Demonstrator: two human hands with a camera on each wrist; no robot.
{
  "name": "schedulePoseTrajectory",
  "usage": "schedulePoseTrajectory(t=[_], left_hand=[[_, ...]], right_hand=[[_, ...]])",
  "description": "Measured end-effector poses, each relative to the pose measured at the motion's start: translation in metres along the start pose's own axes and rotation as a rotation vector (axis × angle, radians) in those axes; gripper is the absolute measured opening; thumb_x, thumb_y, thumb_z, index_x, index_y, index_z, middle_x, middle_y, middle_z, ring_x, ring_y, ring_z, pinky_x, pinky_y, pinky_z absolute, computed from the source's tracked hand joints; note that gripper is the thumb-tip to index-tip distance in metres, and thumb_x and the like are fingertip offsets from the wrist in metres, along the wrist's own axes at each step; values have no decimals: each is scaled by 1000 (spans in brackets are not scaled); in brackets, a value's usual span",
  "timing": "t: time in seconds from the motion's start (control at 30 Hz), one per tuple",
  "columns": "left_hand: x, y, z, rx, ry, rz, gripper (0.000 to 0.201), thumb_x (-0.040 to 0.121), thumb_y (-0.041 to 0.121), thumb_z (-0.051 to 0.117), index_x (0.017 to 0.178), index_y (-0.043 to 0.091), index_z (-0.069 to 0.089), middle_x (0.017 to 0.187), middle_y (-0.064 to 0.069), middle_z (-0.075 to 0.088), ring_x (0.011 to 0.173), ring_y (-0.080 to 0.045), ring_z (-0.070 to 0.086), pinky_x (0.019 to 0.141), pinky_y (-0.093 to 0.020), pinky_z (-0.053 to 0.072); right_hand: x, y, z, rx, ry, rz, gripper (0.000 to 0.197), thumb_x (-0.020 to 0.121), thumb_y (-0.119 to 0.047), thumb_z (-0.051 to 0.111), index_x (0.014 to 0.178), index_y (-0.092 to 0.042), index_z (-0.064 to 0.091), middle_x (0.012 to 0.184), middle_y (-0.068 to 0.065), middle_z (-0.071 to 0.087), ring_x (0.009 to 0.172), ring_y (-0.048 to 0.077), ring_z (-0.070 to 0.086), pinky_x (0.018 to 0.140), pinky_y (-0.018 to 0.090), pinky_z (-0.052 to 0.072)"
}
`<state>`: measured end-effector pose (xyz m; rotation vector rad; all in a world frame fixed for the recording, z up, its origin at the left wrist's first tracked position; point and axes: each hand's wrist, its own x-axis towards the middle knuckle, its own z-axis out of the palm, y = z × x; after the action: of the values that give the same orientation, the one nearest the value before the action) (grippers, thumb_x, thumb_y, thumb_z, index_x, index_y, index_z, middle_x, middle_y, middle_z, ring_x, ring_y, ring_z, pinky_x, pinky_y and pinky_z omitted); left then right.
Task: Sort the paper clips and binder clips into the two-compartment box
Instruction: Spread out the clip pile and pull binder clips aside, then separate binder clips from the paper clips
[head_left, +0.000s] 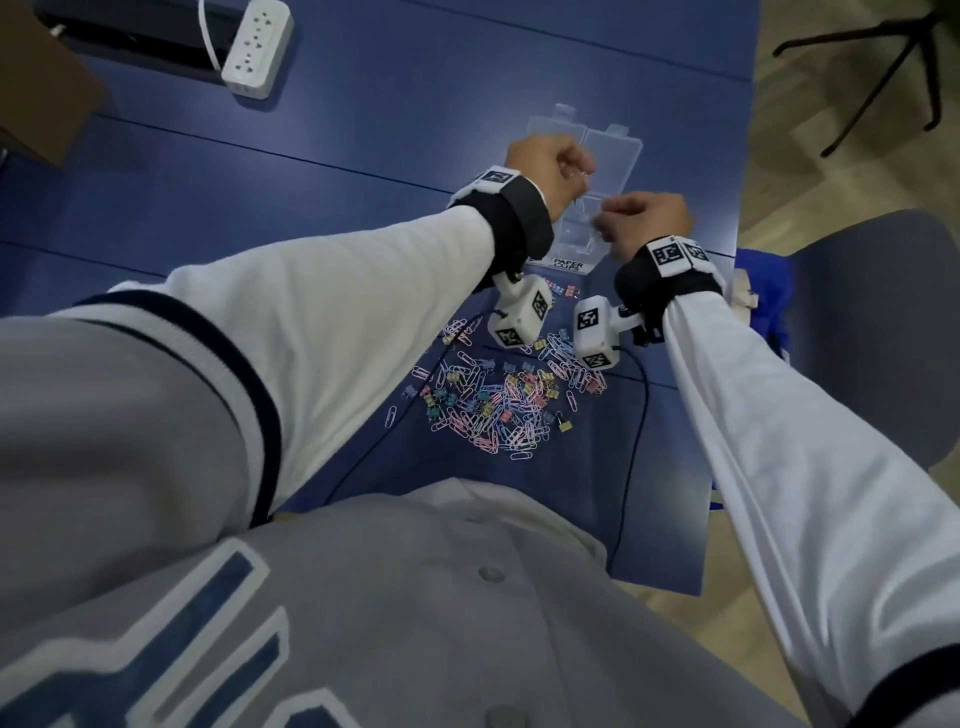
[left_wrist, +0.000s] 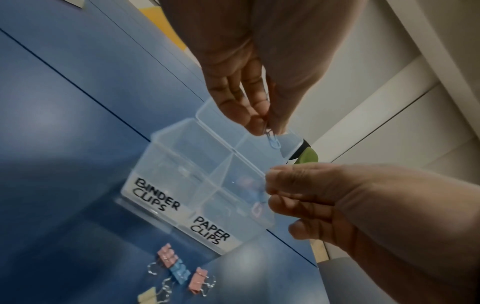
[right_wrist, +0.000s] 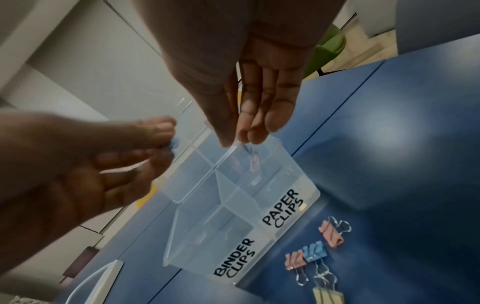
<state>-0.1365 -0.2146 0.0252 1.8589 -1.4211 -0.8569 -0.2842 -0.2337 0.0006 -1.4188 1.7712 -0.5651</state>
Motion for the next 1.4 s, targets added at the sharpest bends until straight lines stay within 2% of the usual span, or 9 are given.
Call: schedulePoseTrajectory(t=[0.17, 0.3, 0.4, 0.53, 0.7, 0.83, 1.07, 1.23, 1.4], left_hand=[[7, 11, 20, 44, -47, -39, 16, 80, 7, 64, 91, 13, 73, 80, -4, 71, 71, -17, 64, 73, -20, 55], [0, 6, 13, 128, -68, 5, 22, 85, 18, 61, 104, 16, 72, 101, -3, 72, 88, -14, 66, 77, -9, 40], [-18, -5, -5, 181, -55, 54, 19, 85, 26, 59, 99, 21, 72, 97, 2, 73, 91, -13, 65, 83, -10, 34], [-57, -46, -27, 285, -179, 27, 16, 83, 28, 61, 93, 24, 72, 88, 3, 72, 83, -16, 66, 89, -25, 50], [-102, -114, -59, 542, -283, -114, 29, 91, 22, 55, 118, 20, 66, 117, -11, 62, 108, -31, 58, 94, -33, 45], [-123, -141, -63, 598, -255, -158, 36, 93, 26, 54, 128, 23, 59, 122, -15, 52, 113, -36, 54, 96, -40, 43], [-131, -132, -39, 511, -303, -98, 30, 93, 23, 54, 121, 18, 64, 116, -14, 56, 107, -33, 57, 90, -37, 46], [-131, -122, -31, 559, -303, -11, 41, 88, 35, 61, 124, 15, 59, 121, -12, 53, 108, -31, 56, 85, -33, 45], [-125, -112, -25, 648, -358, 30, 34, 89, 28, 62, 119, 12, 62, 120, -13, 55, 108, -32, 56, 83, -36, 46]], right_hand=[[-2, 12, -4, 57, 48, 25, 20, 73, -14, 70, 92, -15, 78, 78, 6, 75, 63, 17, 69, 77, 35, 60], [-10, 23, -9, 69, 96, -3, 20, 72, -15, 63, 85, -20, 77, 72, 1, 73, 63, 15, 66, 77, 36, 60], [-35, 28, -10, 9, 106, -62, 19, 76, -15, 62, 88, -20, 75, 72, -2, 69, 68, 11, 64, 79, 23, 55], [-69, 40, 11, -112, -14, -115, 14, 79, -14, 63, 87, -22, 72, 74, -2, 67, 69, 9, 60, 75, 21, 52], [-97, 45, 48, -390, -224, -268, 18, 84, -20, 61, 97, -26, 72, 105, 4, 66, 95, 22, 64, 90, 35, 53], [-112, 39, 66, -632, -266, -314, 31, 87, -23, 61, 117, -22, 65, 135, 10, 49, 128, 29, 45, 98, 42, 46], [-134, 46, 87, -693, -274, -386, 37, 89, -14, 59, 126, -14, 60, 130, 16, 46, 122, 31, 47, 102, 35, 41], [-130, 41, 85, -758, -309, -455, 35, 87, -3, 55, 119, -11, 66, 120, 18, 53, 115, 34, 50, 89, 37, 46], [-129, 38, 84, -822, -344, -472, 25, 85, 0, 54, 103, -4, 70, 102, 20, 60, 97, 36, 59, 76, 38, 49]])
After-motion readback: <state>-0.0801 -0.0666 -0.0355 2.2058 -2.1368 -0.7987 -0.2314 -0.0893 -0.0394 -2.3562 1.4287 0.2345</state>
